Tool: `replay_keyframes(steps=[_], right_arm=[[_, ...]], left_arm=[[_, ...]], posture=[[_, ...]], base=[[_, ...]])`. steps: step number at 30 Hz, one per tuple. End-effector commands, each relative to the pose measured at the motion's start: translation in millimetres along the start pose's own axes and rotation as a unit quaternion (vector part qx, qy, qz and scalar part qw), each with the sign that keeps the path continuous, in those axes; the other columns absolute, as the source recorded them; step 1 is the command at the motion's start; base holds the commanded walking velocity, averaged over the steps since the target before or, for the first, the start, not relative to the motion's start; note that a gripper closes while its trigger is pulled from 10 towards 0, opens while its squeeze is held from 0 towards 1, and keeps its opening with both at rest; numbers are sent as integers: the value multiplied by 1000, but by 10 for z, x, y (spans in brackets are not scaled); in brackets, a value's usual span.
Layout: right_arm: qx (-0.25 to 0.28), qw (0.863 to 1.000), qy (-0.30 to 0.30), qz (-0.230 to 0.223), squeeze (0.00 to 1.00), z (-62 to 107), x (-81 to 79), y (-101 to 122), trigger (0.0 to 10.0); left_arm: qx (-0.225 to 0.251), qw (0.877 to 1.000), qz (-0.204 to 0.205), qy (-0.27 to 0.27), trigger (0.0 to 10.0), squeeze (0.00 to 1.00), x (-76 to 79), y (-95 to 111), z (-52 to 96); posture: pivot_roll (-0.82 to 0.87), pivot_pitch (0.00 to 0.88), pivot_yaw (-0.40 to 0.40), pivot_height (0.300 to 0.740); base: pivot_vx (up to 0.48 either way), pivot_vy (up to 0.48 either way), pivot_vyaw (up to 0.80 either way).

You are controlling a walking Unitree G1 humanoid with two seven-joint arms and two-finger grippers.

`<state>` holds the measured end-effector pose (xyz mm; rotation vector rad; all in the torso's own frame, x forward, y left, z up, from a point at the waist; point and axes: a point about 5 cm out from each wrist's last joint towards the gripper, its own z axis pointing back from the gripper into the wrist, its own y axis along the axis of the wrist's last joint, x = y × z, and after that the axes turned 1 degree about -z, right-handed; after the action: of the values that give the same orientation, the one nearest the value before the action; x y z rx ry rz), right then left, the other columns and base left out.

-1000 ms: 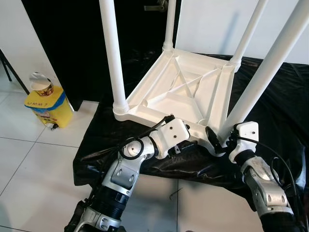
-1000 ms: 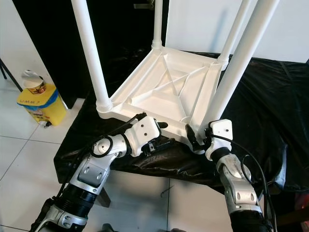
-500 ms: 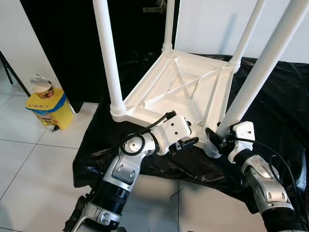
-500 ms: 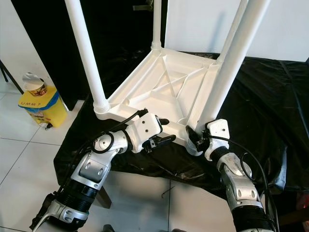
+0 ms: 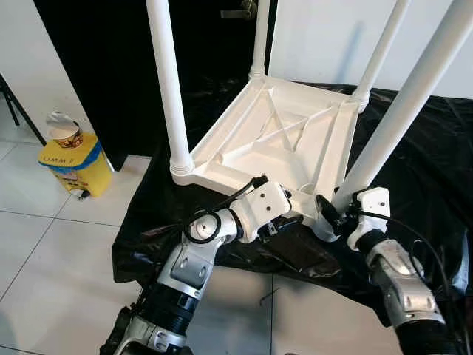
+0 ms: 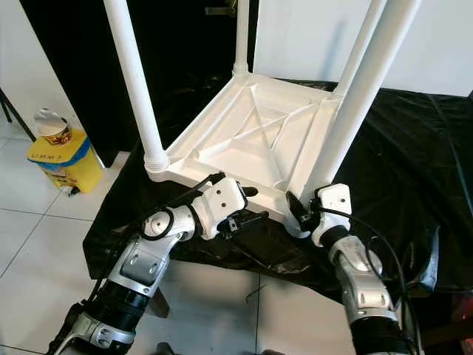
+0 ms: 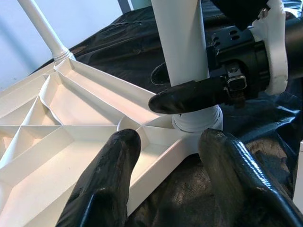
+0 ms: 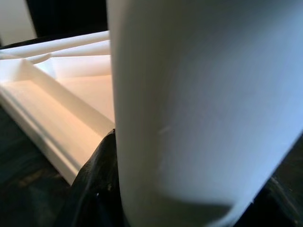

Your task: Building children table

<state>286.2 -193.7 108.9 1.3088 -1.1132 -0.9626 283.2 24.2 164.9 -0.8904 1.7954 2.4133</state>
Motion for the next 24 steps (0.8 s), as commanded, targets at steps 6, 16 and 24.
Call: replay_keyframes(steps=[6,16,24], right_arm=[[-31,992,-124,0,0,103,144,-124,10000],[-8,961,-272,-46,0,109,-47,4,10000],[-14,964,-261,-53,0,56,-274,-35,10000]], left_arm=[[-4,998,6,69,10000,0,-52,-5,35],[-3,998,-1,63,10000,0,-92,2,-4],[-3,998,-4,62,10000,0,-111,4,18]], posture=[[-12,39,-62,740],[-30,33,-44,740],[-26,21,-36,740]], base=[[0,0,0],[0,0,0],[0,0,0]])
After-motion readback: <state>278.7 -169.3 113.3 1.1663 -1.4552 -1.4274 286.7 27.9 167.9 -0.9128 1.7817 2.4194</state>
